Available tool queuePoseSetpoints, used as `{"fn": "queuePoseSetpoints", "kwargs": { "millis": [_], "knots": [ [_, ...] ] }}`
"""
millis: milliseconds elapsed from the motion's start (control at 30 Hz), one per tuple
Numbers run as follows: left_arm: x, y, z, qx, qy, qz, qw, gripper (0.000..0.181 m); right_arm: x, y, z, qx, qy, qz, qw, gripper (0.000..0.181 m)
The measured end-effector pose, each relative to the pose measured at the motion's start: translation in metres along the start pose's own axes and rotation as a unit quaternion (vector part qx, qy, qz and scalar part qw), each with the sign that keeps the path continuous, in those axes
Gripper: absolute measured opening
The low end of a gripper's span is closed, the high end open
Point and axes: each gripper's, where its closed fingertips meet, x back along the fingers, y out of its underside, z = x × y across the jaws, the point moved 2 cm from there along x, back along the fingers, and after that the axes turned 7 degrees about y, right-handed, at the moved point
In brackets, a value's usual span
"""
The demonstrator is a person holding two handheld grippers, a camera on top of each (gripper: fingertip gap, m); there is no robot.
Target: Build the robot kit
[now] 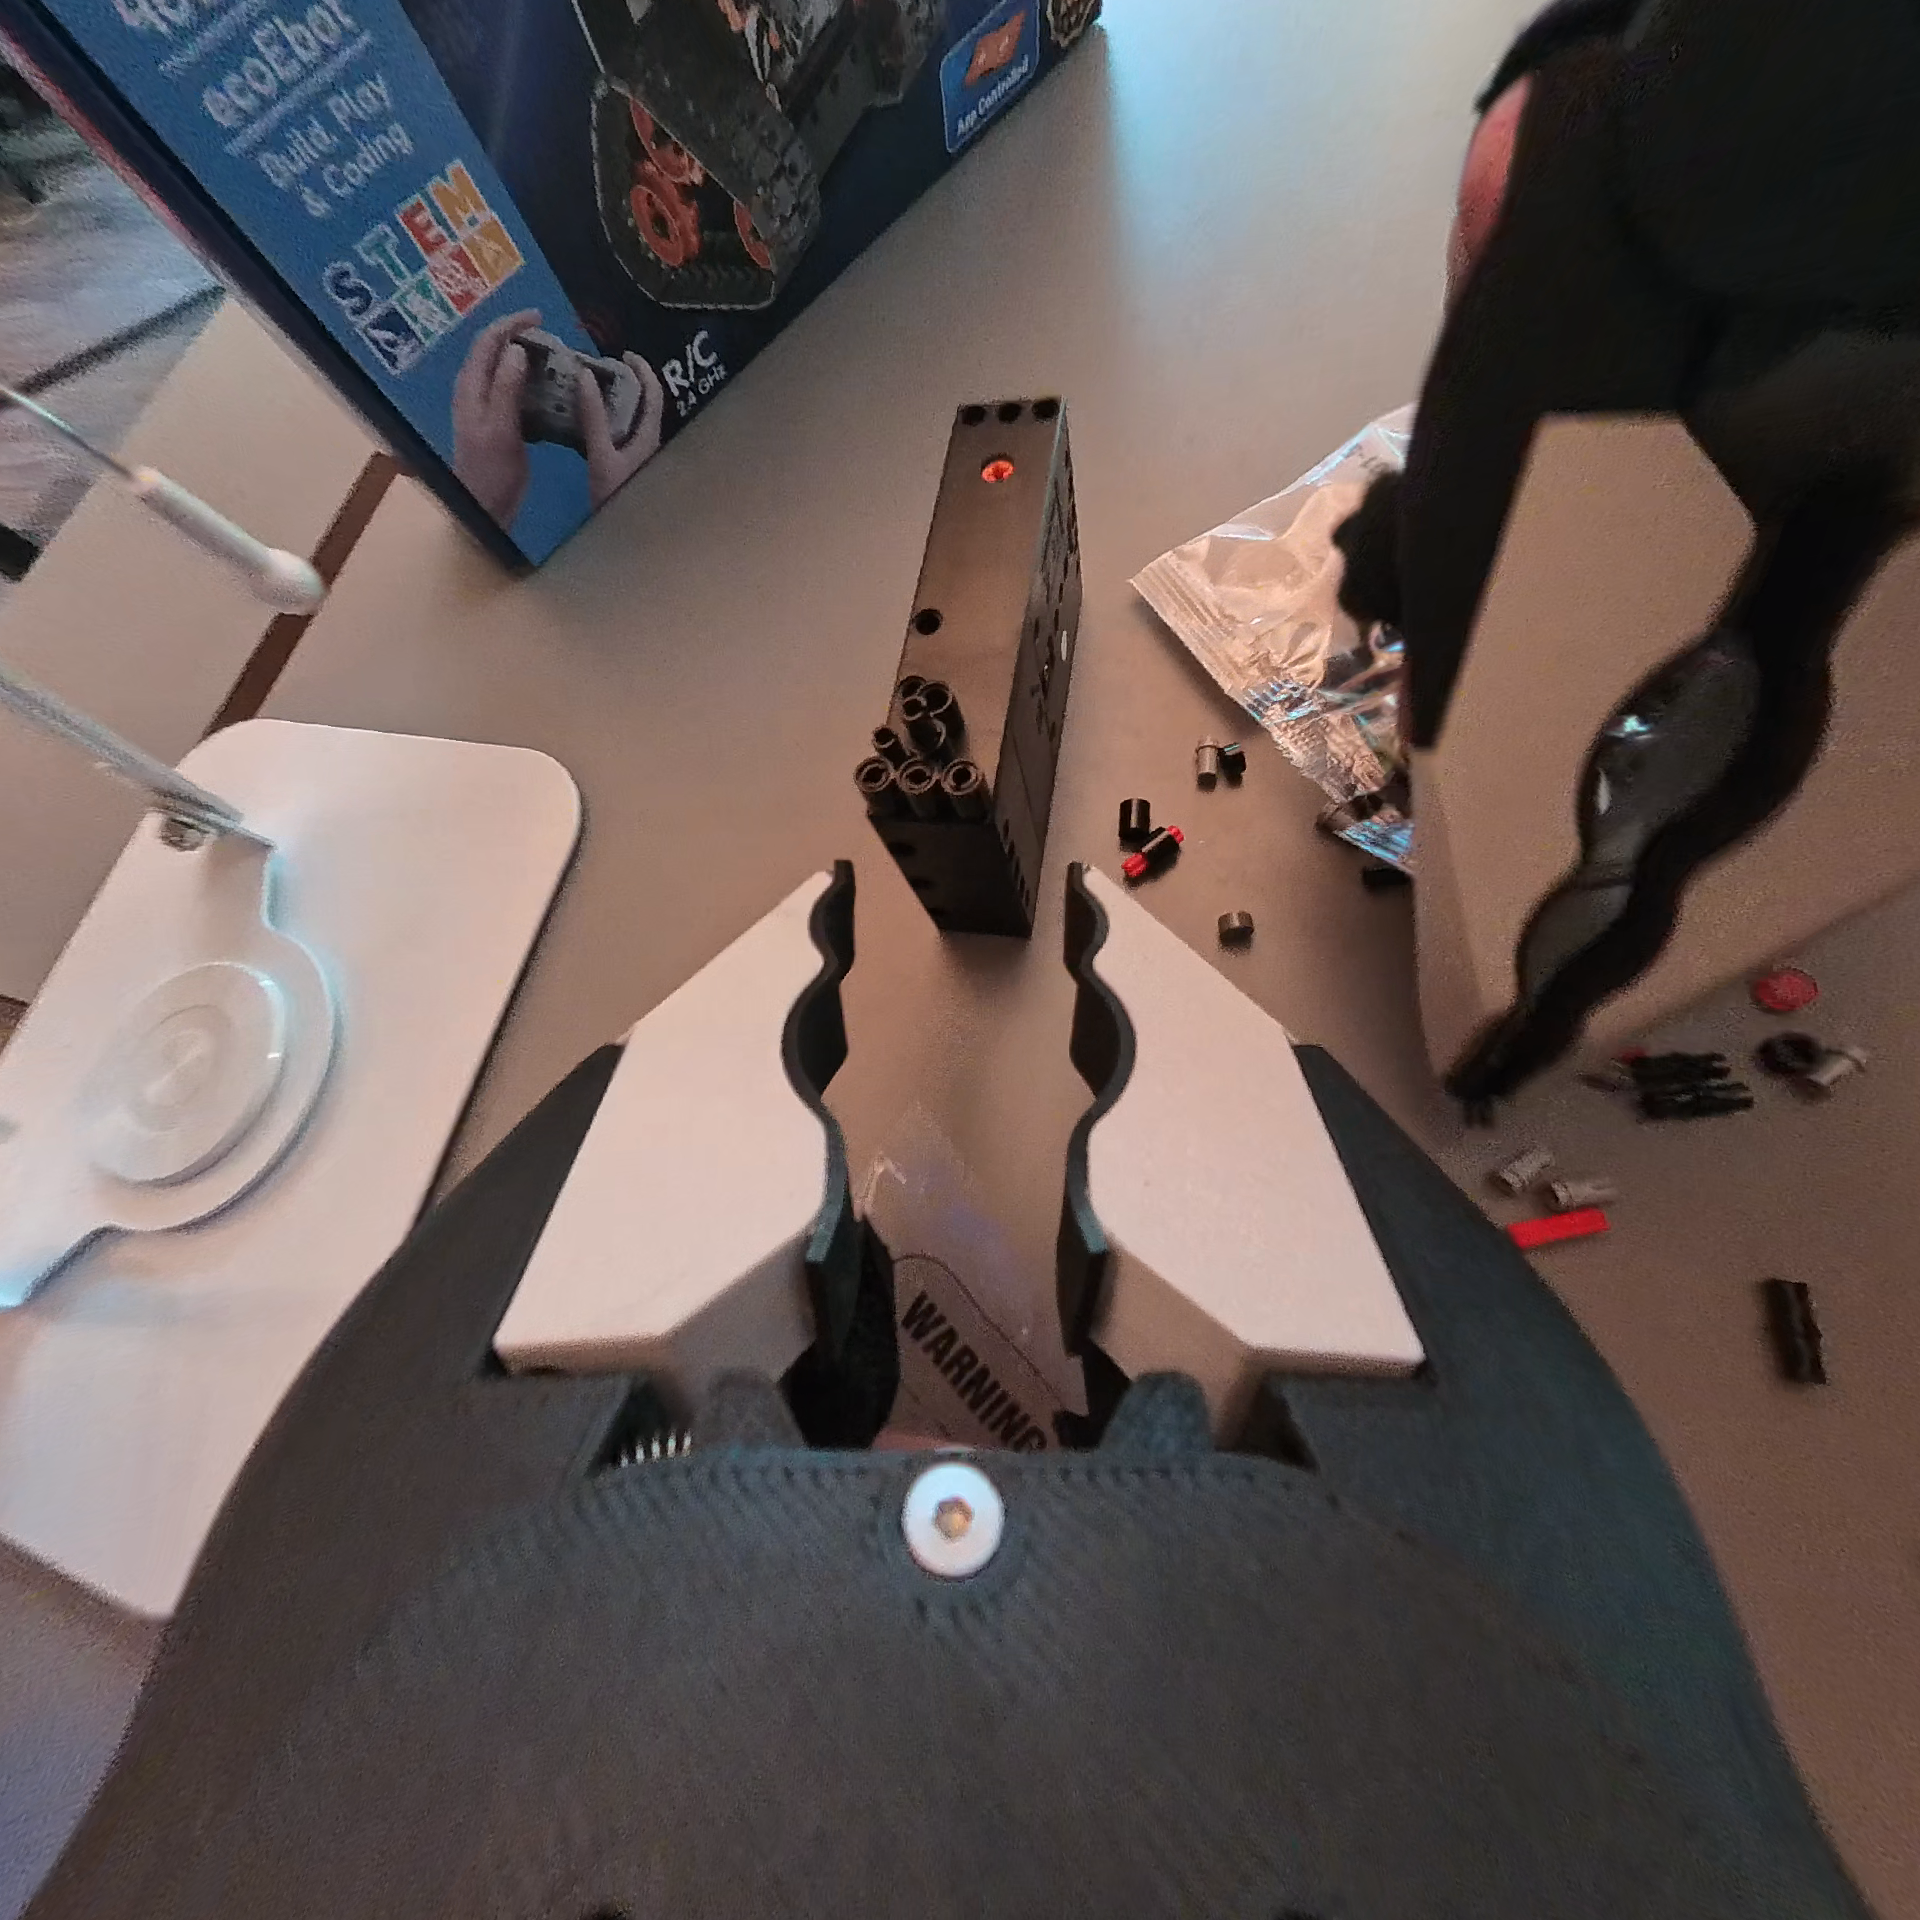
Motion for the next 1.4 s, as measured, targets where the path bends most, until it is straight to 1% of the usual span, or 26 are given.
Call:
{"fn": "queuePoseSetpoints", "kwargs": {
  "millis": [67, 133, 167, 267, 367, 433, 533, 733, 967, 1200, 1400],
  "knots": [
    [0.011, -0.004, 0.0, -0.016, -0.012, 0.0, 1.0, 0.041, 0.015, -0.007, 0.014, -0.026, 0.012, 0.03, 0.999, 0.003],
    [0.023, -0.006, -0.002, -0.055, -0.048, -0.027, 0.997, 0.04, 0.032, -0.014, 0.028, -0.062, 0.015, 0.06, 0.996, 0.003],
    [0.028, -0.01, -0.002, -0.08, -0.064, -0.03, 0.994, 0.039, 0.04, -0.017, 0.035, -0.075, 0.018, 0.073, 0.994, 0.003],
    [0.034, -0.033, 0.018, -0.15, -0.064, 0.005, 0.987, 0.034, 0.06, -0.024, 0.054, -0.115, 0.023, 0.109, 0.987, 0.003],
    [0.032, -0.046, 0.033, -0.211, -0.067, 0.024, 0.975, 0.029, 0.077, -0.03, 0.067, -0.144, 0.02, 0.142, 0.979, 0.003],
    [0.032, -0.055, 0.03, -0.228, -0.103, 0.042, 0.967, 0.024, 0.083, -0.032, 0.07, -0.155, 0.01, 0.15, 0.976, 0.003],
    [0.033, -0.065, 0.029, -0.257, -0.138, 0.059, 0.955, 0.019, 0.086, -0.033, 0.07, -0.166, -0.009, 0.156, 0.974, 0.003],
    [0.032, -0.07, 0.034, -0.306, -0.165, 0.057, 0.936, 0.005, 0.089, -0.036, 0.072, -0.191, -0.024, 0.17, 0.966, 0.003],
    [0.032, -0.073, 0.035, -0.335, -0.187, 0.055, 0.922, 0.003, 0.092, -0.036, 0.073, -0.214, -0.048, 0.184, 0.958, 0.003],
    [0.042, -0.083, 0.033, -0.294, -0.197, 0.108, 0.929, 0.002, 0.106, -0.047, 0.077, -0.218, -0.045, 0.246, 0.943, 0.004],
    [0.046, -0.089, 0.034, -0.291, -0.211, 0.129, 0.924, 0.001, 0.112, -0.051, 0.079, -0.21, -0.036, 0.263, 0.941, 0.011]
  ]
}}
